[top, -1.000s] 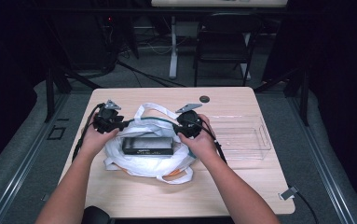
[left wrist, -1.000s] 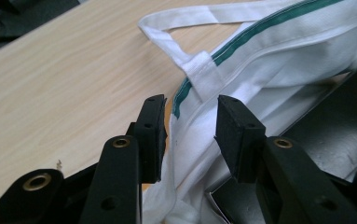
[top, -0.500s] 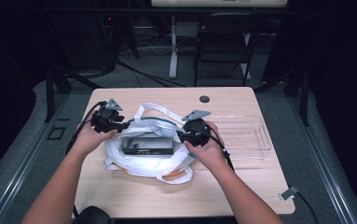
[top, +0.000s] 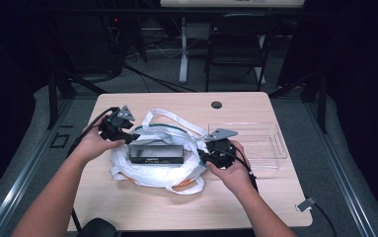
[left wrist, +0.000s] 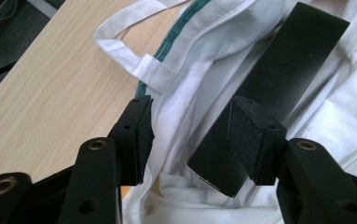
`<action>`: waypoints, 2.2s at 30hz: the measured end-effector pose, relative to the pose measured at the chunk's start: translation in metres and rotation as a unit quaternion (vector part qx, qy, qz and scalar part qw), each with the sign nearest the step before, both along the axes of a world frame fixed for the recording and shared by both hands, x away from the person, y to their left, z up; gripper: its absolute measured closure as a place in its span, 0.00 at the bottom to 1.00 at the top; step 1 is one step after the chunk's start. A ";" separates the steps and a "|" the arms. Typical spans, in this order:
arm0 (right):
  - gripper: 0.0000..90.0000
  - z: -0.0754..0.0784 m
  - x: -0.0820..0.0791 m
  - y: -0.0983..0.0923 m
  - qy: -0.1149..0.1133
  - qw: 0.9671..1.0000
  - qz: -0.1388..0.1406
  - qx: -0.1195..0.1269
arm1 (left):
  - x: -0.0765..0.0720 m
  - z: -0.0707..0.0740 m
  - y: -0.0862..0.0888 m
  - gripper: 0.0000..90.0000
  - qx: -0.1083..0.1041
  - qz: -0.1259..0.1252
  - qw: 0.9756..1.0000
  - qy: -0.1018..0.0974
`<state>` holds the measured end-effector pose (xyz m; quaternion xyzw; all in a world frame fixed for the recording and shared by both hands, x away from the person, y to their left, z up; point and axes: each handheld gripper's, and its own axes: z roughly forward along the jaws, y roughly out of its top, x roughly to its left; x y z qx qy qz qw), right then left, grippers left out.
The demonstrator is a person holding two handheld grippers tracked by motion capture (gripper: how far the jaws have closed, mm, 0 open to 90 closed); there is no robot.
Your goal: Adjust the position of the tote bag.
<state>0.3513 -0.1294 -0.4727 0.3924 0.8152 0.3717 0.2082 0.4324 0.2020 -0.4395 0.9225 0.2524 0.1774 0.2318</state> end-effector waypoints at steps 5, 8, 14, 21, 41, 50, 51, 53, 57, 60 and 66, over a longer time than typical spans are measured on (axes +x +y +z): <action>0.64 -0.004 -0.009 -0.009 -0.002 1.000 -0.003 0.004 | 0.001 -0.001 -0.006 0.52 0.023 -0.022 0.999 0.006; 0.64 -0.007 -0.012 -0.015 0.004 1.000 -0.007 0.015 | 0.002 -0.001 -0.009 0.50 0.032 -0.036 0.999 0.013; 0.63 -0.010 -0.017 -0.022 0.004 1.000 -0.011 0.021 | 0.004 -0.001 -0.015 0.48 0.053 -0.059 0.997 0.010; 0.62 -0.012 -0.021 -0.024 -0.001 1.000 -0.008 0.024 | 0.007 -0.004 -0.018 0.48 0.072 -0.076 0.994 0.017; 0.60 -0.019 -0.022 -0.027 0.005 0.999 -0.013 0.032 | 0.013 -0.030 -0.032 0.37 0.116 -0.126 0.983 0.071; 0.60 -0.020 -0.023 -0.029 0.005 0.999 -0.016 0.034 | 0.013 -0.037 -0.040 0.36 0.126 -0.139 0.979 0.083; 0.60 -0.020 -0.023 -0.029 0.004 0.999 -0.015 0.035 | 0.013 -0.038 -0.041 0.36 0.128 -0.140 0.978 0.084; 0.60 -0.019 -0.023 -0.030 0.004 0.999 -0.017 0.035 | 0.014 -0.040 -0.043 0.36 0.129 -0.142 0.978 0.087; 0.60 -0.019 -0.024 -0.032 0.005 0.999 -0.019 0.034 | 0.016 -0.044 -0.045 0.36 0.134 -0.143 0.976 0.094; 0.60 -0.020 -0.024 -0.033 0.005 0.999 -0.020 0.038 | 0.018 -0.047 -0.047 0.36 0.135 -0.144 0.975 0.101; 0.60 -0.020 -0.025 -0.034 0.006 0.999 -0.022 0.036 | 0.021 -0.052 -0.049 0.36 0.140 -0.144 0.973 0.110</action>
